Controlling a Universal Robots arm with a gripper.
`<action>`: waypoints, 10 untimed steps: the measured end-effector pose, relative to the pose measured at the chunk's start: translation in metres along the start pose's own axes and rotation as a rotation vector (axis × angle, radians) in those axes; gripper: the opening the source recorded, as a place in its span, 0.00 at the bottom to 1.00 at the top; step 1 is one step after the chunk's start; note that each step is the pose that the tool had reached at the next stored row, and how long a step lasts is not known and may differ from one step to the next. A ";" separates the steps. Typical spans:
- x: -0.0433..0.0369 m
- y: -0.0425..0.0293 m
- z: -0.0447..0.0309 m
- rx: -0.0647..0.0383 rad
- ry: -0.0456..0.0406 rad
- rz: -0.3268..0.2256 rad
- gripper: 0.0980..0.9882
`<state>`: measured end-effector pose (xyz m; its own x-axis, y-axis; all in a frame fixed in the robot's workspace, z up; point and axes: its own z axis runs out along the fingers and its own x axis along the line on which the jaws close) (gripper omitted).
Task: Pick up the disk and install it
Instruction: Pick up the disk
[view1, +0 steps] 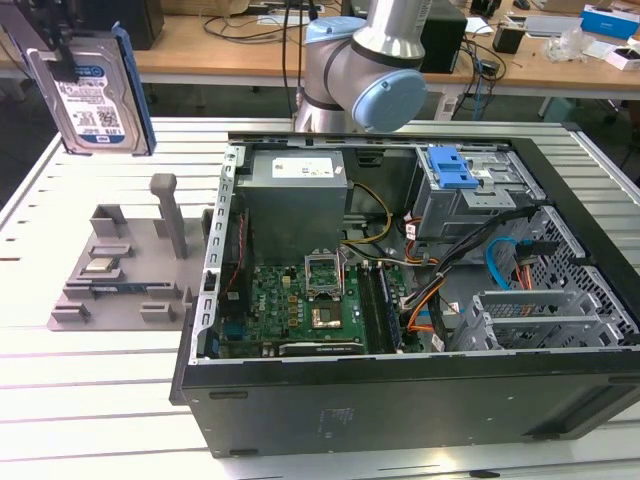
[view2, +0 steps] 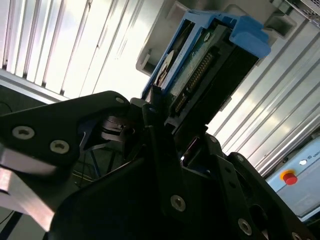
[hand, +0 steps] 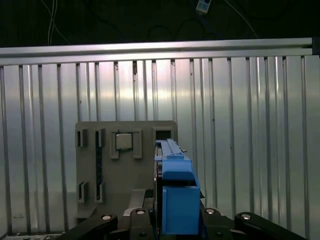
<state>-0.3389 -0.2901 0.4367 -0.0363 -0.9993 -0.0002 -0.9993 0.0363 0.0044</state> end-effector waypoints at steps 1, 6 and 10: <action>0.0000 0.0000 -0.0022 0.000 0.0000 0.000 0.30; 0.0000 -0.0002 -0.0124 0.000 0.0001 0.000 0.30; 0.0000 -0.0004 -0.0187 0.000 0.0000 0.000 0.30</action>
<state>-0.3385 -0.2901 0.4554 -0.0364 -0.9993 -0.0001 -0.9993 0.0364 0.0045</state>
